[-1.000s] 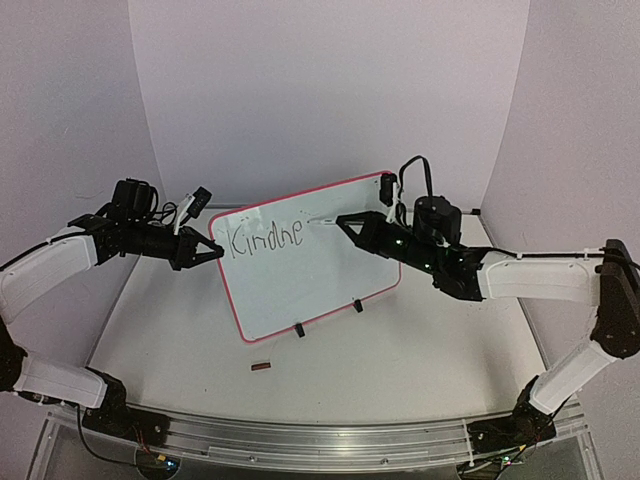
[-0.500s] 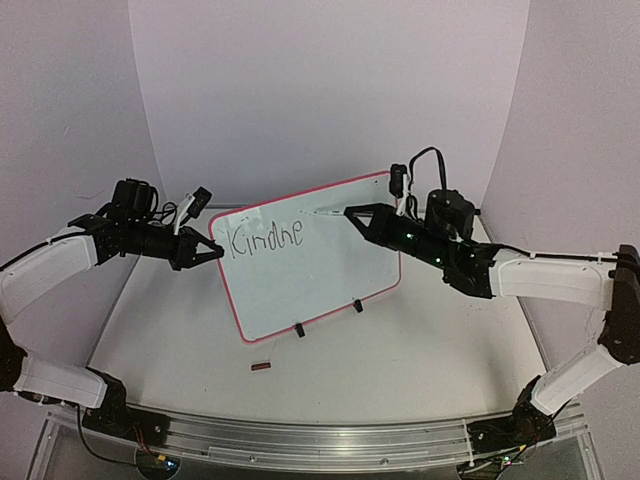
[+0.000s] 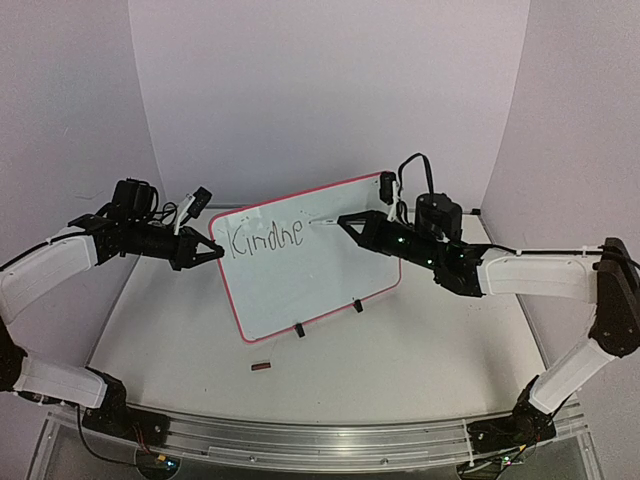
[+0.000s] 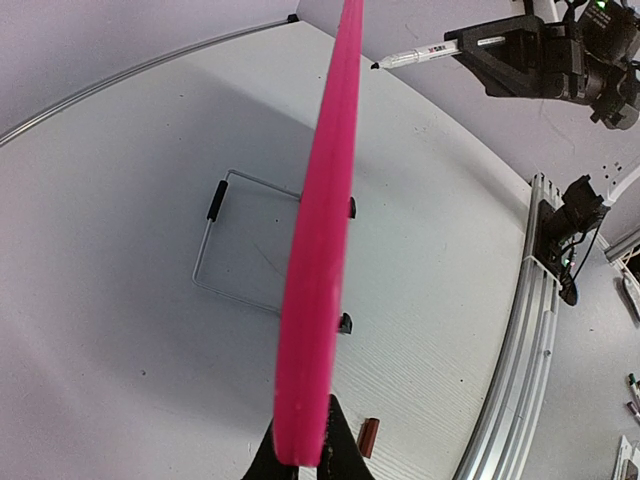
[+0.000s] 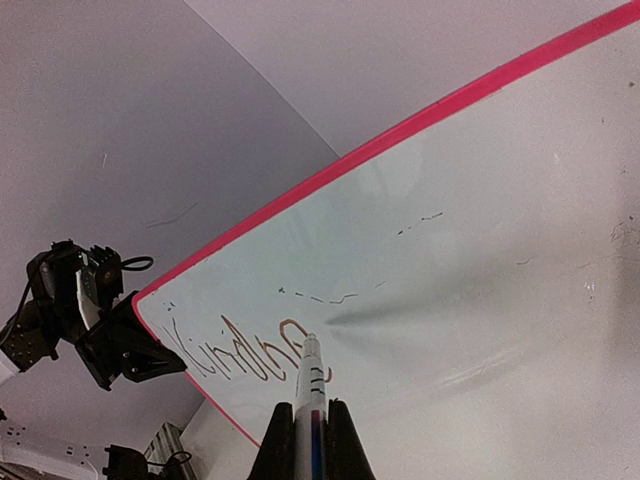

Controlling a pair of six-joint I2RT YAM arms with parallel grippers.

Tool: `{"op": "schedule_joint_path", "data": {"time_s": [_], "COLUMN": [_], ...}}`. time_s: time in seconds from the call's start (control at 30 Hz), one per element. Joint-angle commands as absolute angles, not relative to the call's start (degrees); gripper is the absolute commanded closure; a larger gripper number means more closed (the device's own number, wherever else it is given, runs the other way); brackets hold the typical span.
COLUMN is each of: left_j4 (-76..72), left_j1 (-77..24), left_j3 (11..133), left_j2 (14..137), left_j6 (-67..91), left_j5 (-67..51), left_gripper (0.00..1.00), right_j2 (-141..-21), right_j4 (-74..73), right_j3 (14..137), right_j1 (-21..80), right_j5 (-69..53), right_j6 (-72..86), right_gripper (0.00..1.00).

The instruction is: Write a sentence on the whiteboard

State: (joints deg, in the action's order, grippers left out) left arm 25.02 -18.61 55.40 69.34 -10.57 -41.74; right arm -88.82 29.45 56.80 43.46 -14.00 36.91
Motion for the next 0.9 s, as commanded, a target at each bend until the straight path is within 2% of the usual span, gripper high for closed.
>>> {"op": "schedule_joint_path", "data": {"time_s": [0.0, 0.87], "left_j4": [26.9, 26.9], "left_j1": [-19.3, -19.4], "left_j3": [55.8, 55.9], "left_j2": [70.3, 70.6], "left_j6": [-13.4, -13.5], "left_j5": [-37.4, -37.3], "left_gripper": [1.0, 1.0], "right_j2": [-89.5, -91.3], "right_j4": [31.6, 31.4], "right_j3": [59.5, 57.5], "right_j1": [43.1, 42.9], "right_j5": [-13.8, -15.1], "right_j6": [36.9, 37.9], "right_gripper": [1.0, 1.0]}}
